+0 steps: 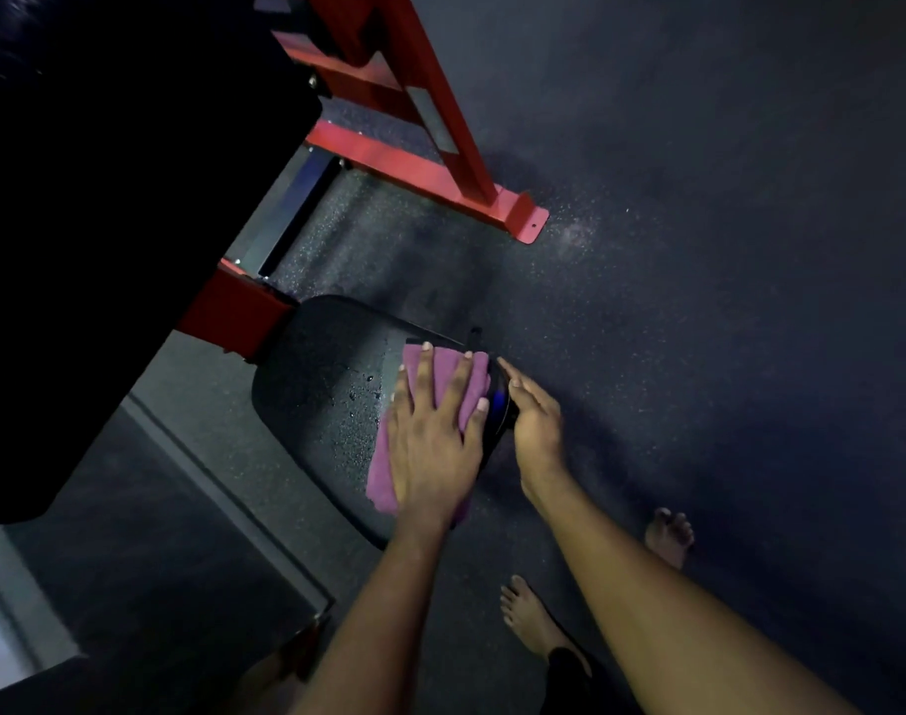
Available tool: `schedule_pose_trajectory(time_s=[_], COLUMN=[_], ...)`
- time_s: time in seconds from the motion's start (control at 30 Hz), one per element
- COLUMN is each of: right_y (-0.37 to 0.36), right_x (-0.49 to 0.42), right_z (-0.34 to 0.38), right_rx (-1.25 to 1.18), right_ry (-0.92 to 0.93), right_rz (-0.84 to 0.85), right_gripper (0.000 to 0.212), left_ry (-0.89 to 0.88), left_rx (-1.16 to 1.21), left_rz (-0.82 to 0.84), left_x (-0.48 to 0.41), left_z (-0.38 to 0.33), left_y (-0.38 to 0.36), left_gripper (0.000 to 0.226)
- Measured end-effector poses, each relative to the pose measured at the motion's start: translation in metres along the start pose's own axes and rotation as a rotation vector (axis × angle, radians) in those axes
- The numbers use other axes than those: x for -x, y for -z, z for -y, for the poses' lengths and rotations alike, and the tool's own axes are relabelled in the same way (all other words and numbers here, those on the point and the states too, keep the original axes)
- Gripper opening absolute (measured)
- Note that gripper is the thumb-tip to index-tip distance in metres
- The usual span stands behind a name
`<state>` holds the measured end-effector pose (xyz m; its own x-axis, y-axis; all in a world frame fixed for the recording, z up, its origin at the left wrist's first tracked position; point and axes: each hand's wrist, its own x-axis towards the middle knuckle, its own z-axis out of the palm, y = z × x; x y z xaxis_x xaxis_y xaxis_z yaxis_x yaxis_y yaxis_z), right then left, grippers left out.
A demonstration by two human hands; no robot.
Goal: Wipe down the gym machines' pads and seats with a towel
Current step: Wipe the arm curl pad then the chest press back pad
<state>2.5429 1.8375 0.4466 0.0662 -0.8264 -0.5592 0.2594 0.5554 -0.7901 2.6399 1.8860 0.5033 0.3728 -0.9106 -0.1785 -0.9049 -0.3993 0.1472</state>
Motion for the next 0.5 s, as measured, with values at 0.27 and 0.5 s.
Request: schedule_pose_trajectory(time_s=[0.27,0.5], right_y=[0.015,0.012], right_x=[-0.01,-0.007], right_z=[-0.008,-0.007], right_rx=[-0.109,-0.215], right_ry=[-0.056,-0.102], right_rz=[0.131,0.133], right_gripper=[0.041,0.041], left_ry=[0.029,-0.007], left_rx=[-0.03,-0.029], left_rz=[0.001,-0.03], left_x=[-0.065,-0.017], left_z=[-0.023,-0.017], left_y=[0.002,-0.006], left_gripper=[0.052,0.054])
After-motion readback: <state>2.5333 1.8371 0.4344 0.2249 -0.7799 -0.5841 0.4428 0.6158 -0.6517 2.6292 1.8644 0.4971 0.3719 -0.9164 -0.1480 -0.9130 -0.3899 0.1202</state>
